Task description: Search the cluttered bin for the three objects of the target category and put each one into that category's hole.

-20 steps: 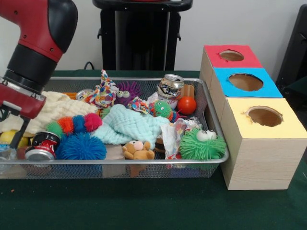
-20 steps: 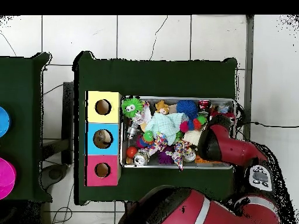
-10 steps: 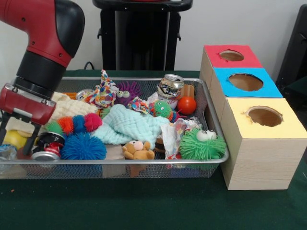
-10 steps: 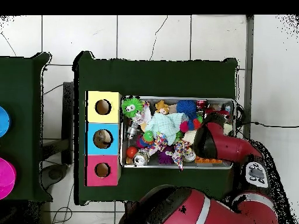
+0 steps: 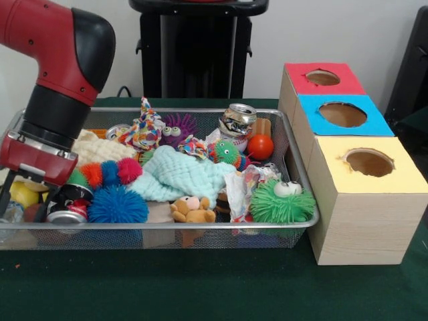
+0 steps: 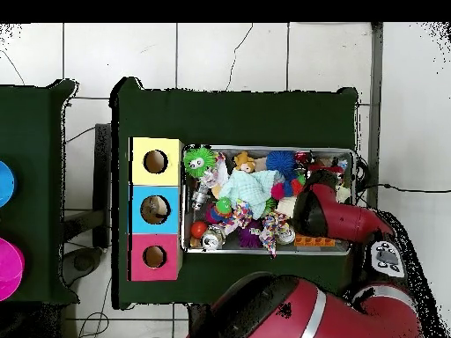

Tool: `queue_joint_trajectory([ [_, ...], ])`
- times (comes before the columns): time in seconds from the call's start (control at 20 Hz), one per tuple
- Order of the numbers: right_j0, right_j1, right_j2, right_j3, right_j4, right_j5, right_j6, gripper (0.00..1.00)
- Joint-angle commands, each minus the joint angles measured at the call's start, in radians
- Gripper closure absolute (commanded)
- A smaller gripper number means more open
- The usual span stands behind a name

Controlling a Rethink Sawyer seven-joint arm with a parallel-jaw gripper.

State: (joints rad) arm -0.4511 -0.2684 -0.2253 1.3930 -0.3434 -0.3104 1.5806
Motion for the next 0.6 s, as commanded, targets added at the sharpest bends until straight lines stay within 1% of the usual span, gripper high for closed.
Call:
queue_joint_trajectory([
  [0.05, -0.004, 0.083, 0.078, -0.055, -0.015, 0.009, 0.124, 0.00],
  [0.6, 0.008, 0.111, 0.047, -0.086, 0.013, 0.039, 0.116, 0.00],
])
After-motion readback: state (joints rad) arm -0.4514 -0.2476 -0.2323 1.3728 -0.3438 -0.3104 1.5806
